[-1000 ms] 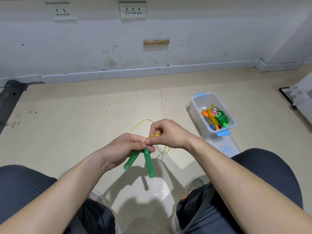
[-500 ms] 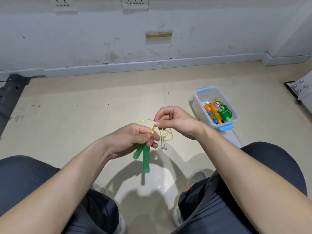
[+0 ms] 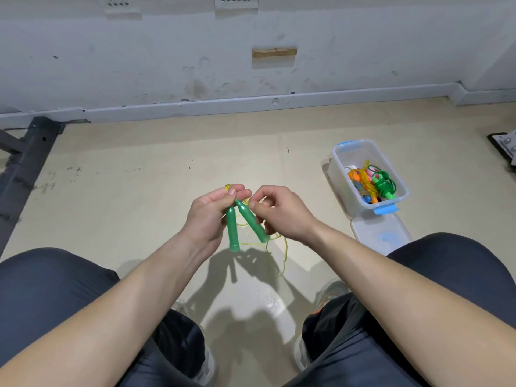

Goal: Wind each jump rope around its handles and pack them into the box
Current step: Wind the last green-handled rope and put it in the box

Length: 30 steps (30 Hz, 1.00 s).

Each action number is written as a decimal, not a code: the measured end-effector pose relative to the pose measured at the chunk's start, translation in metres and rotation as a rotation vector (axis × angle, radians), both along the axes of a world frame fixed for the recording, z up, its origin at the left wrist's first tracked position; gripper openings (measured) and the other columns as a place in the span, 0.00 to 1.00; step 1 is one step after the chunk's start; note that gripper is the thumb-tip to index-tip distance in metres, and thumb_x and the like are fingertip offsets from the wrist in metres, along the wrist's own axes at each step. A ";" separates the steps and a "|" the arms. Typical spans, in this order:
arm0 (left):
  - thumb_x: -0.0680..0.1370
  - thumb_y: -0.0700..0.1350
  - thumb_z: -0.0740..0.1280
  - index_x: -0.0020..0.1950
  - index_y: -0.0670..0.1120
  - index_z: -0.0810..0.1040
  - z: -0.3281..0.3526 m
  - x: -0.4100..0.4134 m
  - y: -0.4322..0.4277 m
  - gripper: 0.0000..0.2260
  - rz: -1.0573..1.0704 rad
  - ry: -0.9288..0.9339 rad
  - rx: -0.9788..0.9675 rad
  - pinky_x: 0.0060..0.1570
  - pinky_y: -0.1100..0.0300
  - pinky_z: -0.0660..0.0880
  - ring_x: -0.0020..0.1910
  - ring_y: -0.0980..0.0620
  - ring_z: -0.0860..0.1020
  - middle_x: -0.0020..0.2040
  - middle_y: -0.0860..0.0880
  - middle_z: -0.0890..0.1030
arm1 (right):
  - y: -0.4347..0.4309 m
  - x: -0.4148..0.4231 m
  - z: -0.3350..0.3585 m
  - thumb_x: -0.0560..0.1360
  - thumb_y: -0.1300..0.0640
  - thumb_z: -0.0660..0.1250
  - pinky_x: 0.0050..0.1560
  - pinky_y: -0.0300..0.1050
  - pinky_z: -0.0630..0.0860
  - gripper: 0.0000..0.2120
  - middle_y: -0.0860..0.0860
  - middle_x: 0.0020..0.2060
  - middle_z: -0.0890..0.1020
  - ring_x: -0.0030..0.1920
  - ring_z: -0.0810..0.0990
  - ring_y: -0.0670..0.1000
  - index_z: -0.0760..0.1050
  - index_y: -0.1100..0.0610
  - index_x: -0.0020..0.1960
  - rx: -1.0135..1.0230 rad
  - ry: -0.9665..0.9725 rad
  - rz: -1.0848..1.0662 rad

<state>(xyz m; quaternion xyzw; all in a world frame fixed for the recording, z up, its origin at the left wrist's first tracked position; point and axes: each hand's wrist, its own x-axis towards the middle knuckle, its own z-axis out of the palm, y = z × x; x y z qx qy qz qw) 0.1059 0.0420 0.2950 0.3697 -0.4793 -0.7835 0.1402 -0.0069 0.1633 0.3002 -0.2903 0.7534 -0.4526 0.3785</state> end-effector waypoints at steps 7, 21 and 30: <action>0.81 0.40 0.68 0.58 0.41 0.81 -0.011 -0.002 0.004 0.07 0.125 -0.060 -0.110 0.51 0.52 0.82 0.51 0.49 0.85 0.51 0.47 0.87 | -0.005 0.025 -0.009 0.76 0.58 0.67 0.48 0.52 0.82 0.09 0.52 0.32 0.80 0.30 0.80 0.48 0.83 0.52 0.54 -0.002 -0.043 -0.065; 0.87 0.38 0.54 0.75 0.42 0.69 -0.009 -0.003 0.004 0.17 -0.006 -0.043 -0.236 0.45 0.71 0.76 0.58 0.63 0.81 0.68 0.51 0.78 | -0.007 0.032 0.000 0.81 0.67 0.56 0.45 0.54 0.80 0.26 0.52 0.39 0.79 0.35 0.77 0.51 0.68 0.52 0.77 -0.084 -0.305 -0.075; 0.84 0.35 0.60 0.72 0.46 0.74 -0.005 -0.008 0.000 0.17 0.151 0.059 -0.164 0.62 0.59 0.76 0.66 0.55 0.78 0.61 0.56 0.82 | -0.005 0.056 0.004 0.78 0.58 0.64 0.51 0.54 0.81 0.15 0.51 0.37 0.84 0.38 0.85 0.54 0.81 0.42 0.58 -0.139 -0.029 -0.118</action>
